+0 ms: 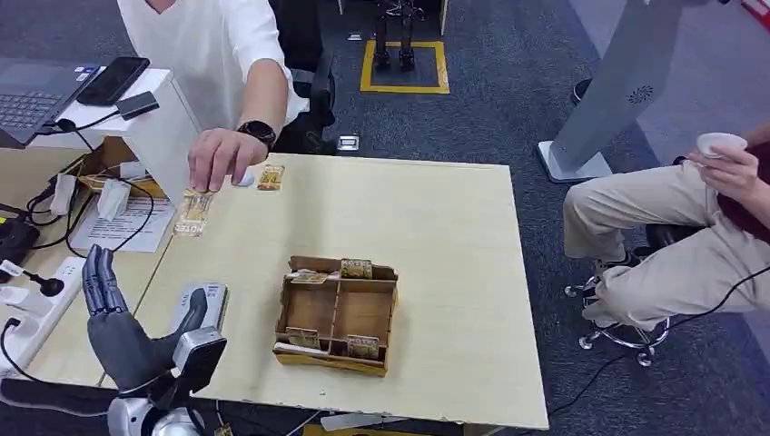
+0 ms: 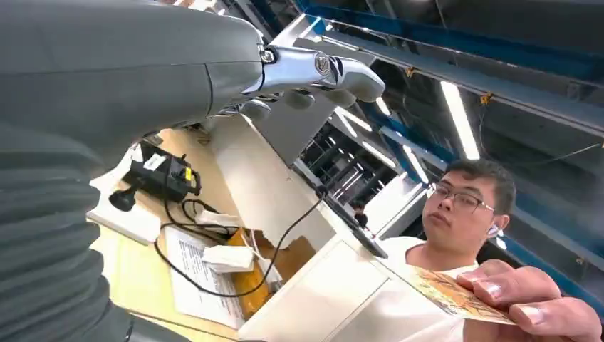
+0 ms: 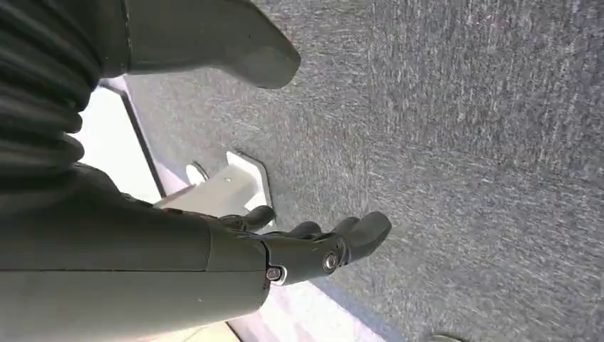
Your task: Pass the card to the sensor for recognition and then transmit it.
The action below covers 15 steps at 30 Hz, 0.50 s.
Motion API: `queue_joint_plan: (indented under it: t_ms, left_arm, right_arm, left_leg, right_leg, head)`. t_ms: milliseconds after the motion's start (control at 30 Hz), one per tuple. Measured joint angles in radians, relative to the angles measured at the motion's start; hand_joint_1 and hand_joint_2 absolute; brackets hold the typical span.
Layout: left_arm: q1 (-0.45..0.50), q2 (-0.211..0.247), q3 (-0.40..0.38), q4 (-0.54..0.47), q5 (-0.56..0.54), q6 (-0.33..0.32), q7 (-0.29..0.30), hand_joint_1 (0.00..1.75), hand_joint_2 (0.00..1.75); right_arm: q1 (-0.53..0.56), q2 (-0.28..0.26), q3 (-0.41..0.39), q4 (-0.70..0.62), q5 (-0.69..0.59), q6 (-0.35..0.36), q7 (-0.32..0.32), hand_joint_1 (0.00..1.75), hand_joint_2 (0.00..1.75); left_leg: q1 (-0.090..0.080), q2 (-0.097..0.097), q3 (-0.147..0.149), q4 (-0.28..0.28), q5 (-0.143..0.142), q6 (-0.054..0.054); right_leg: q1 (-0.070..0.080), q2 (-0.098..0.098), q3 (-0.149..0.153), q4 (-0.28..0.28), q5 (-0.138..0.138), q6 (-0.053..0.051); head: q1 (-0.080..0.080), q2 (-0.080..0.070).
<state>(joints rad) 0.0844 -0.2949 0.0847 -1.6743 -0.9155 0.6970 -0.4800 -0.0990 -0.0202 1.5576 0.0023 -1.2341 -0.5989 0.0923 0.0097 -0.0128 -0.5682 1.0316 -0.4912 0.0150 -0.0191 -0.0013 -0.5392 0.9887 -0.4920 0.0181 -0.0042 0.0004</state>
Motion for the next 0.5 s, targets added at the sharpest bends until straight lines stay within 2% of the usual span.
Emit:
queue_joint_plan:
  t_ms: [133,500]
  left_arm:
    - [-0.038,0.004,0.000,0.026,-0.035,0.000,0.032,0.00,1.75]
    - [-0.102,0.006,0.000,0.074,-0.056,0.000,0.050,0.00,1.75]
  right_arm:
    - [-0.002,-0.003,0.000,-0.003,0.015,0.000,0.000,0.00,1.75]
    - [-0.006,-0.010,0.000,-0.010,0.032,0.002,0.004,0.00,1.75]
  left_leg:
    - [0.000,0.000,0.000,0.000,0.000,0.000]
    - [0.000,0.000,0.000,0.000,0.000,0.000]
  right_leg:
    - [0.000,0.000,0.000,0.000,0.000,0.000]
    - [0.000,0.000,0.000,0.000,0.000,0.000]
  head:
    - [0.000,0.000]
    - [0.000,0.000]
